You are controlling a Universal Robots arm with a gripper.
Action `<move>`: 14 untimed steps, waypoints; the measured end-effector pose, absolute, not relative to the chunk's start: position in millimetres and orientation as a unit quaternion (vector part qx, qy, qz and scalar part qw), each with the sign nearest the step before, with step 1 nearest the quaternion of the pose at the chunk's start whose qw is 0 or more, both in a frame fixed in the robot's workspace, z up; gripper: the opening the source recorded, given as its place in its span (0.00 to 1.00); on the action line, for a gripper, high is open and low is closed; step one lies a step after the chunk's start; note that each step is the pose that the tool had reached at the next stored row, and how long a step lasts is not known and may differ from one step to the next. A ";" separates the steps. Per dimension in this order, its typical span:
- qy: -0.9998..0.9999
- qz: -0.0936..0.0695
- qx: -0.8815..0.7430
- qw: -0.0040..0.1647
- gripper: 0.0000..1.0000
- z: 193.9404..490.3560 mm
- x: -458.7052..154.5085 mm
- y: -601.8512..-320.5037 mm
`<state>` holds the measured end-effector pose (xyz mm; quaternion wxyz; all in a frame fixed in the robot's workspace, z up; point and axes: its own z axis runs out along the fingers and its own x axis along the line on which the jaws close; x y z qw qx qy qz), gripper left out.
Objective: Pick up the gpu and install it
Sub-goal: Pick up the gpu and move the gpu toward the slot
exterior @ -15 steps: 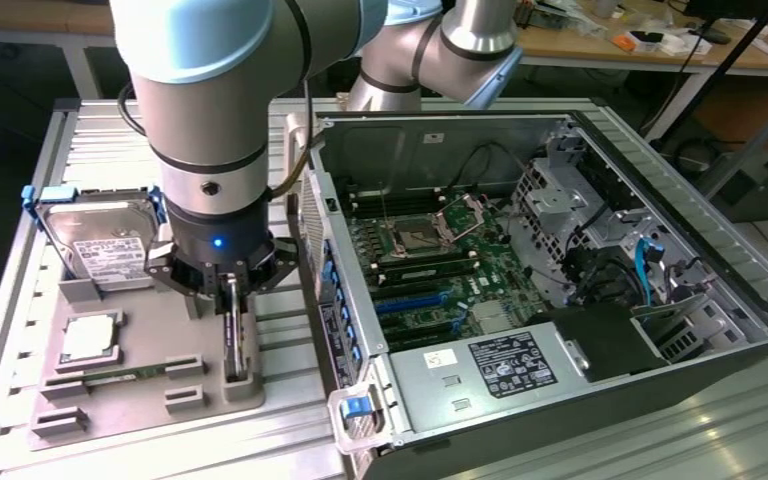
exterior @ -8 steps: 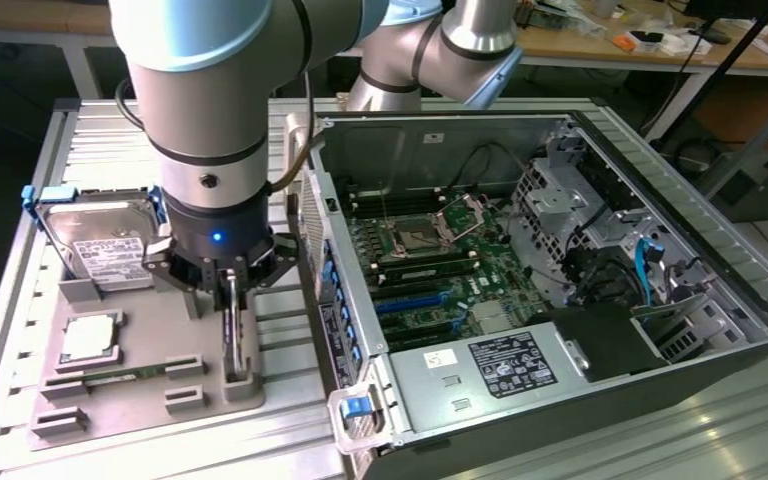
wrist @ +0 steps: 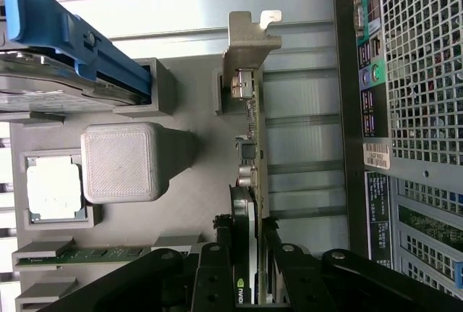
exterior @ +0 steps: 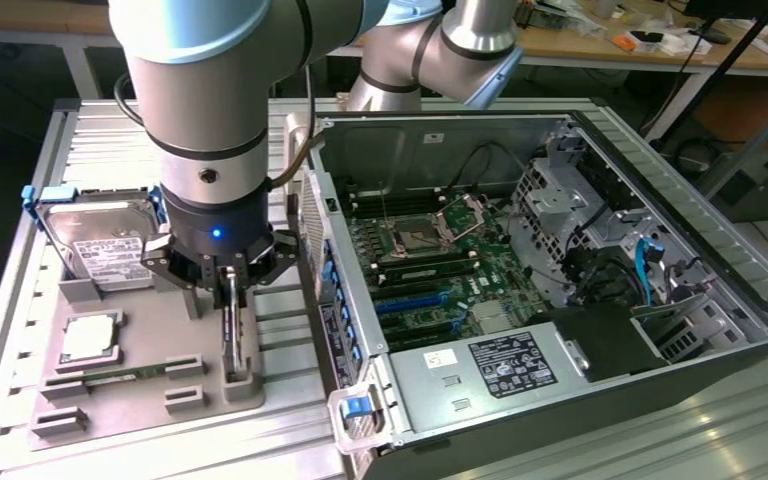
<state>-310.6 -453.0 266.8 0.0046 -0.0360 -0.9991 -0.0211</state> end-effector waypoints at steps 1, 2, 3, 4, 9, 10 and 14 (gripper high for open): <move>-0.999 -0.021 -0.036 0.005 0.27 266.8 -310.6 -453.0; -0.999 -0.021 -0.036 0.005 0.27 266.8 -310.6 -453.0; -0.999 -0.021 -0.036 0.005 0.27 266.8 -310.6 -453.0; -0.999 -0.021 -0.036 0.005 0.27 266.8 -310.6 -453.0; -0.999 -0.021 -0.036 0.005 0.27 266.8 -310.6 -453.0; -0.999 -0.021 -0.036 0.005 0.27 266.8 -310.6 -453.0; -0.999 -0.021 -0.036 0.005 0.27 267.3 -310.6 -453.1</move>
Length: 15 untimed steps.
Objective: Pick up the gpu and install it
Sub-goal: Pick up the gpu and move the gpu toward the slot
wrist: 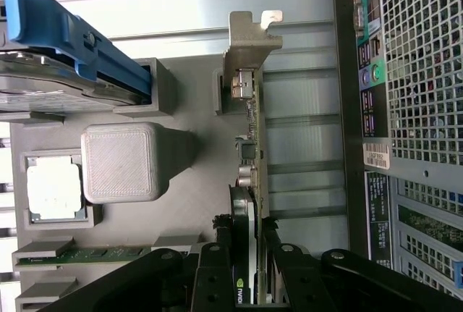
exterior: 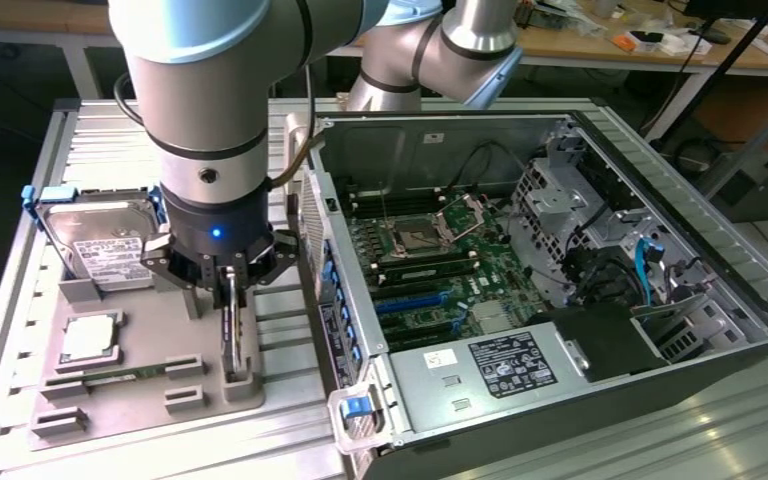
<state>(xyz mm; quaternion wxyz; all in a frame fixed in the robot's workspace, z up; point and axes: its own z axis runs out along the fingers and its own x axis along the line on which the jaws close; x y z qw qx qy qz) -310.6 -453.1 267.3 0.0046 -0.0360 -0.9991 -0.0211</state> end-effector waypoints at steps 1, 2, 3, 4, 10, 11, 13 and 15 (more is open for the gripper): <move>-0.999 -0.021 -0.036 0.005 0.27 267.8 -310.6 -453.1; -0.999 -0.021 -0.036 0.005 0.27 268.4 -310.6 -453.1; -0.999 -0.021 -0.036 0.005 0.27 269.1 -310.6 -453.0; -0.999 -0.021 -0.036 0.005 0.27 270.8 -310.6 -453.0; -0.999 -0.021 -0.036 0.005 0.27 276.4 -310.6 -453.0; -0.999 -0.021 -0.036 0.005 0.27 277.2 -310.6 -453.0; -0.999 -0.021 -0.036 0.005 0.27 278.8 -310.6 -453.0; -0.999 -0.021 -0.036 0.005 0.27 280.4 -310.6 -453.0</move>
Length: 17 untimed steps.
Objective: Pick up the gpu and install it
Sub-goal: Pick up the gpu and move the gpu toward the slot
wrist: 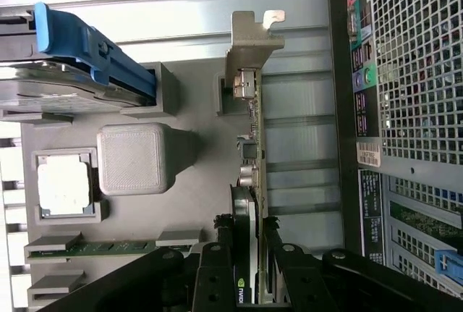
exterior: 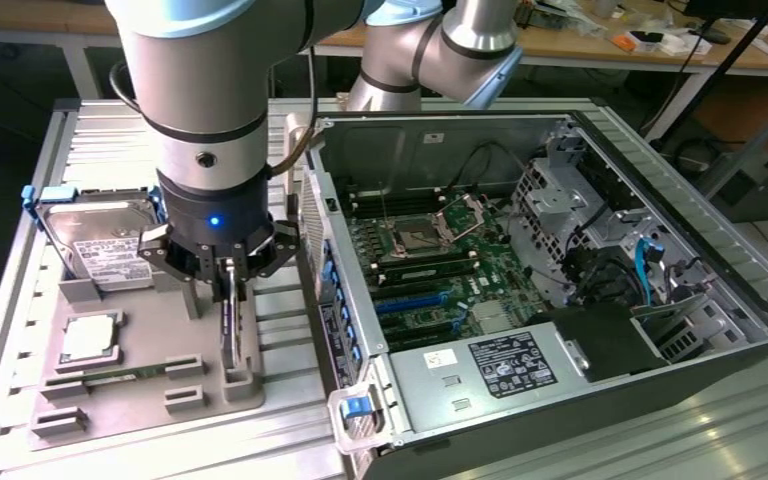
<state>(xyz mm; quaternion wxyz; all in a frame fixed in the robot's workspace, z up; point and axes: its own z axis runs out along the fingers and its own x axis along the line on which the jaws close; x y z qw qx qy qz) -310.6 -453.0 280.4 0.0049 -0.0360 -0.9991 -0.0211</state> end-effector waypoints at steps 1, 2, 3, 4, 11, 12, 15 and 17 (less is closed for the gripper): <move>-0.999 -0.021 -0.036 0.005 0.27 281.2 -310.6 -453.0; -0.999 -0.021 -0.036 0.005 0.27 282.0 -310.6 -453.0; -0.999 -0.021 -0.036 0.005 0.27 283.6 -310.6 -453.0; -0.999 -0.021 -0.036 0.005 0.27 284.2 -310.6 -453.0; -0.999 -0.021 -0.036 0.005 0.27 289.3 -310.6 -453.0; -0.999 -0.021 -0.036 0.005 0.27 290.0 -310.6 -453.0; -0.999 -0.021 -0.036 0.005 0.27 292.0 -310.6 -453.0; -0.999 -0.021 -0.036 0.005 0.27 294.1 -310.6 -453.0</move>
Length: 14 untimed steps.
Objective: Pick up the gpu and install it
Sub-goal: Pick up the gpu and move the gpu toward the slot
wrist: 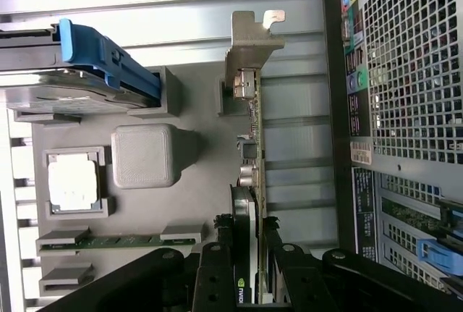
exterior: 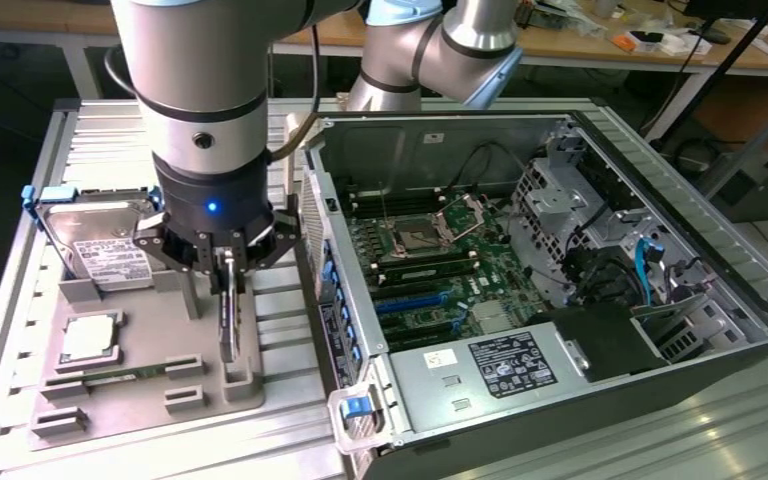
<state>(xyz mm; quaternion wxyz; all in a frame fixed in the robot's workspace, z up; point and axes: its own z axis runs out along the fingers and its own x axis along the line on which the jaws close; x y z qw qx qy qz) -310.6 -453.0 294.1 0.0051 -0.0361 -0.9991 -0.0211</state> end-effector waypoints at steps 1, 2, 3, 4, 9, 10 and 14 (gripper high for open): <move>-0.999 -0.021 -0.036 0.005 0.27 294.9 -310.6 -453.0; -0.999 -0.021 -0.036 0.005 0.27 295.6 -310.6 -453.0; -0.999 -0.021 -0.036 0.005 0.27 296.5 -310.6 -453.0; -0.999 -0.021 -0.036 0.005 0.27 297.2 -310.6 -453.0; -0.999 -0.021 -0.036 0.005 0.27 300.0 -310.6 -453.0; -0.999 -0.021 -0.036 0.005 0.27 300.7 -310.6 -453.0; -0.999 -0.021 -0.036 0.005 0.27 303.5 -310.6 -453.0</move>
